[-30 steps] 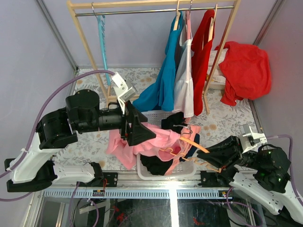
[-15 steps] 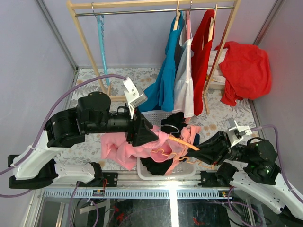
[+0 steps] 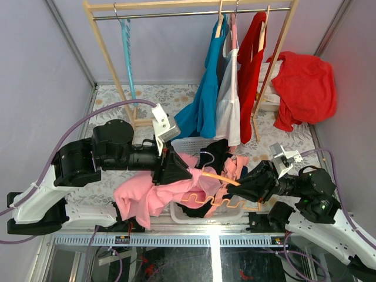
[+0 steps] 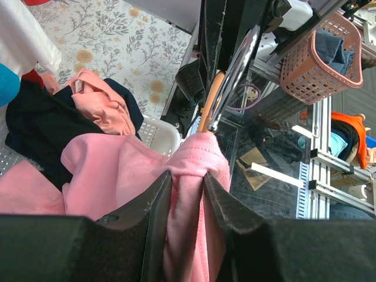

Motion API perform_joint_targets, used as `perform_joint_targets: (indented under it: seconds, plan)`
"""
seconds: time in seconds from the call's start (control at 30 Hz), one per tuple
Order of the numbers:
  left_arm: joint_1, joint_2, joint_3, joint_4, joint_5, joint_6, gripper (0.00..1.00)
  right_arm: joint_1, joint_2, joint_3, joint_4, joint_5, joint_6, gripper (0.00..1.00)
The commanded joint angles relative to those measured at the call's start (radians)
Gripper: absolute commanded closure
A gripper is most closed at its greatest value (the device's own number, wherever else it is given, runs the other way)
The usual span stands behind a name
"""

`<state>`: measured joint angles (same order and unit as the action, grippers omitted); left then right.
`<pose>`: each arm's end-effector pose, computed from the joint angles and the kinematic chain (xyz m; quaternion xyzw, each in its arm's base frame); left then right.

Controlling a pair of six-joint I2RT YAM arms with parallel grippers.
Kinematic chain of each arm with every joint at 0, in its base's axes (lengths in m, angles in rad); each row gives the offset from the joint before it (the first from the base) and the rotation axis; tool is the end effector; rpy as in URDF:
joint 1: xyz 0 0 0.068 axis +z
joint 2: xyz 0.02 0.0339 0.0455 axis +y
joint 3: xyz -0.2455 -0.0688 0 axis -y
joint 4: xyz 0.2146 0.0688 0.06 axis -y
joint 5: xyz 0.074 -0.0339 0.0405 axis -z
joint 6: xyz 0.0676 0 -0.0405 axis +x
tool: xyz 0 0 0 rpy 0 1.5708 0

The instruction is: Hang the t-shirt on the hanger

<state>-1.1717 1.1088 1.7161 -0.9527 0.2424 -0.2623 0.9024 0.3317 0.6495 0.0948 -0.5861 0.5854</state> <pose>0.0565 -0.1758 0.4577 0.4191 0.6990 -0.4497 0.3653 0.0279 0.0957 0.3698 -0.3214 0.4792 0.6589 0.4825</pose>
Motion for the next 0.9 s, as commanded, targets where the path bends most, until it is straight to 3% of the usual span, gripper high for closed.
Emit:
perform_joint_targets:
  seconds: [0.0, 0.1, 0.27, 0.43, 0.53, 0.7, 0.8, 0.87]
  plan:
    - [-0.004, 0.020, -0.025, 0.023, -0.010, -0.003, 0.76, -0.002, 0.032, 0.027, 0.256, 0.030, 0.023, 1.00]
    - [-0.008, 0.023, -0.028, 0.031, -0.009, -0.003, 0.72, -0.002, 0.052, 0.027, 0.281, 0.029, 0.030, 1.00]
    - [-0.010, 0.022, -0.030, 0.038, -0.008, -0.006, 0.81, -0.003, 0.073, 0.029, 0.309, 0.035, 0.036, 1.00]
    - [-0.013, 0.025, -0.030, 0.043, -0.005, -0.004, 0.65, -0.003, 0.095, 0.031, 0.342, 0.040, 0.043, 1.00]
    - [-0.014, 0.022, -0.036, 0.043, -0.009, -0.004, 0.62, -0.003, 0.101, 0.040, 0.344, 0.041, 0.039, 1.00]
    - [-0.014, 0.017, -0.049, 0.047, -0.014, -0.004, 0.82, -0.003, 0.108, 0.059, 0.348, 0.042, 0.037, 1.00]
    - [-0.014, 0.006, -0.052, 0.054, -0.026, -0.007, 0.99, -0.003, 0.108, 0.062, 0.343, 0.047, 0.037, 1.00]
    - [-0.015, 0.002, -0.052, 0.056, -0.035, -0.007, 1.00, -0.002, 0.108, 0.061, 0.340, 0.050, 0.037, 1.00]
